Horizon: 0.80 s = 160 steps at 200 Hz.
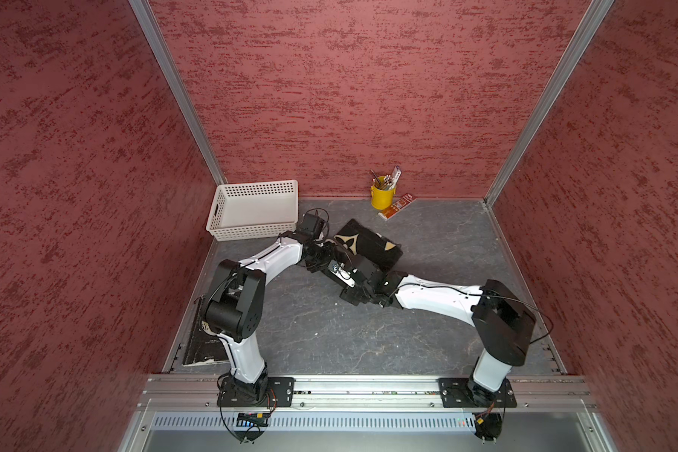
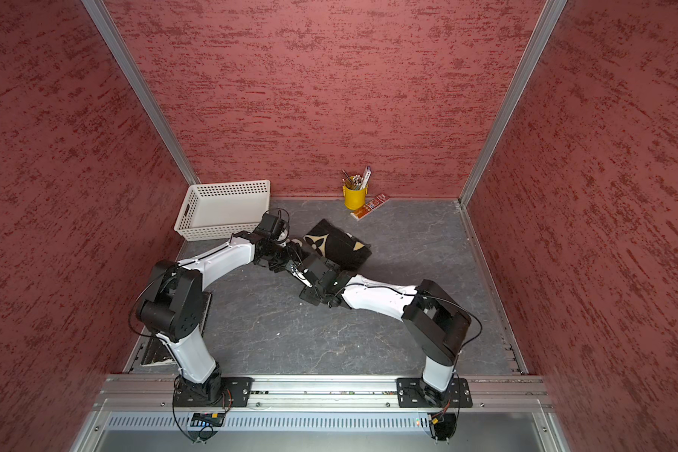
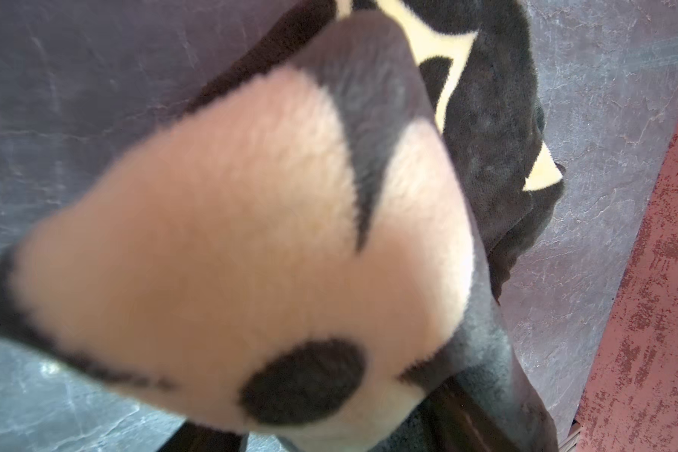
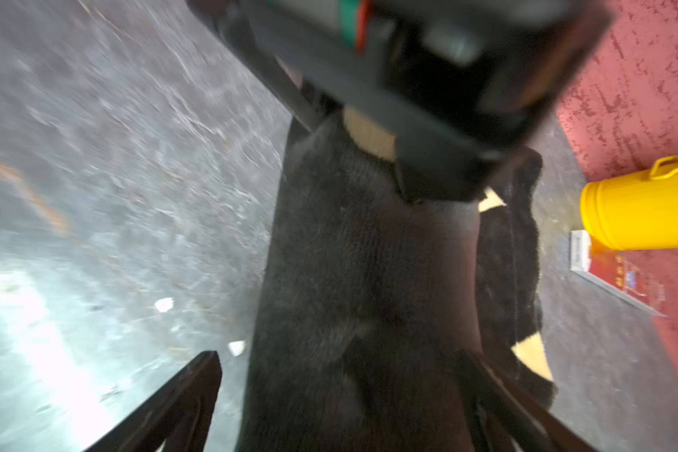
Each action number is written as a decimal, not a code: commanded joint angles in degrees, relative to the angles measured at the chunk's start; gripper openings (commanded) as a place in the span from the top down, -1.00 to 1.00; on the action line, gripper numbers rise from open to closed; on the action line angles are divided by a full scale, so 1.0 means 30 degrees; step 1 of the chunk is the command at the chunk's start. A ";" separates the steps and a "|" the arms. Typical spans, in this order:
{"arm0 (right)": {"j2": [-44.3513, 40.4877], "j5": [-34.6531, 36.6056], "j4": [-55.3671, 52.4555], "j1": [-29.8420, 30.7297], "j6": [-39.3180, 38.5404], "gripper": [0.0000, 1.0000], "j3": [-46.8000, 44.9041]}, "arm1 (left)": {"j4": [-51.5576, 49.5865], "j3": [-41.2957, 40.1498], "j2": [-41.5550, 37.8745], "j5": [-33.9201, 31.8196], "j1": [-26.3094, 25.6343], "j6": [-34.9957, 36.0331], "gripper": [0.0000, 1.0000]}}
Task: Roll up the pillowcase
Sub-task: Roll the pillowcase at the center of the board.
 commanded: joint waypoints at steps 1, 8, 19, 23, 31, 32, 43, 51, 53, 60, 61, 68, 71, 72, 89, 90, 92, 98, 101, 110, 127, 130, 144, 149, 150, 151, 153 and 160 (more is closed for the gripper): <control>0.1077 0.2941 0.2046 0.0666 -0.1955 -0.97 -0.0258 | 0.0256 -0.0515 -0.0252 0.0070 -0.0047 -0.0131 -0.36; 0.1408 0.3417 0.2321 0.0811 -0.2096 -0.97 -0.0303 | 0.0276 -0.0544 -0.0252 0.0085 -0.0047 -0.0177 -0.36; 0.1868 0.4198 0.2407 0.0861 -0.2002 -0.95 -0.0230 | 0.0270 -0.0574 -0.0298 0.0099 -0.0047 -0.0181 -0.35; 0.2000 0.4361 0.2345 0.0861 -0.1908 -0.93 -0.0203 | 0.0268 -0.0600 -0.0349 0.0085 -0.0044 -0.0178 -0.36; 0.2087 0.4435 0.2299 0.0861 -0.1838 -0.80 -0.0281 | 0.0216 -0.0628 -0.0412 0.0070 -0.0047 -0.0176 -0.36; 0.2102 0.4406 0.2283 0.0861 -0.1822 -0.78 -0.0308 | 0.0221 -0.0630 -0.0436 0.0070 -0.0047 -0.0182 -0.36; 0.2116 0.4057 0.2154 0.0861 -0.1619 -0.53 -0.0497 | 0.0169 -0.0661 -0.0613 0.0069 0.0032 -0.0196 -0.36; 0.2140 0.3627 0.1795 0.0818 -0.1278 -0.29 -0.0618 | 0.0117 -0.0662 -0.0820 0.0141 0.0139 -0.0232 -0.36; 0.2145 0.3487 0.1680 0.0806 -0.1161 -0.22 -0.0625 | 0.0090 -0.0684 -0.0894 0.0154 0.0175 -0.0221 -0.36; 0.2119 0.2867 0.1246 0.0708 -0.0661 0.01 -0.0653 | -0.0024 -0.0692 -0.1155 0.0186 0.0321 -0.0222 -0.36; 0.2104 0.2758 0.1185 0.0696 -0.0574 0.05 -0.0655 | -0.0045 -0.0692 -0.1203 0.0187 0.0356 -0.0220 -0.36; 0.2049 0.2226 0.0894 0.0602 -0.0019 0.37 -0.0685 | -0.0198 -0.0720 -0.1599 0.0216 0.0575 -0.0221 -0.36; 0.2018 0.2084 0.0795 0.0576 0.0208 0.43 -0.0711 | -0.0273 -0.0747 -0.1799 0.0217 0.0657 -0.0243 -0.37; 0.2009 0.2029 0.0754 0.0557 0.0300 0.44 -0.0713 | -0.0301 -0.0748 -0.1862 0.0217 0.0685 -0.0245 -0.37; 0.1842 0.0774 0.0004 0.0545 0.1044 0.53 -0.0715 | -0.0913 -0.0873 -0.3155 0.0140 0.1363 -0.0170 -0.42; 0.1834 0.0671 -0.0022 0.0556 0.1084 0.54 -0.0715 | -0.0958 -0.0885 -0.3228 0.0134 0.1419 -0.0164 -0.42; 0.1812 0.0492 -0.0122 0.0557 0.1150 0.55 -0.0693 | -0.1029 -0.0916 -0.3378 0.0145 0.1520 -0.0145 -0.43; 0.1717 -0.0072 -0.0333 0.0567 0.1293 0.59 -0.0660 | -0.1224 -0.1058 -0.3905 0.0162 0.1831 -0.0122 -0.43; 0.1661 -0.0317 -0.0476 0.0568 0.1372 0.62 -0.0631 | -0.1298 -0.1181 -0.4201 0.0210 0.1989 -0.0081 -0.43; 0.1465 -0.1152 -0.0817 0.0566 0.1829 0.64 -0.0468 | -0.1531 -0.1542 -0.5078 0.0219 0.2465 -0.0027 -0.44; 0.1017 -0.3325 -0.1565 0.0624 0.2586 0.65 -0.0034 | -0.1958 -0.2340 -0.6672 0.0281 0.3420 0.0193 -0.45; 0.0926 -0.3789 -0.1662 0.0626 0.2790 0.65 0.0044 | -0.2009 -0.2509 -0.7000 0.0287 0.3565 0.0237 -0.46; 0.0438 -0.6084 -0.2141 0.0683 0.3557 0.65 0.0386 | -0.2377 -0.3221 -0.8125 0.0250 0.4133 0.0517 -0.46; 0.0254 -0.6906 -0.2250 0.0703 0.3798 0.65 0.0476 | -0.2527 -0.3438 -0.8506 0.0255 0.4273 0.0647 -0.46; 0.0234 -0.7094 -0.2262 0.0709 0.3852 0.65 0.0496 | -0.2556 -0.3471 -0.8584 0.0251 0.4281 0.0654 -0.46; 0.0194 -0.7276 -0.2298 0.0711 0.3880 0.65 0.0521 | -0.2586 -0.3517 -0.8638 0.0234 0.4284 0.0673 -0.46; 0.0128 -0.7574 -0.2361 0.0713 0.3981 0.65 0.0554 | -0.2637 -0.3588 -0.8766 0.0243 0.4331 0.0716 -0.46; -0.0077 -0.8504 -0.2501 0.0714 0.4325 0.65 0.0667 | -0.2852 -0.3886 -0.9160 0.0215 0.4438 0.0846 -0.46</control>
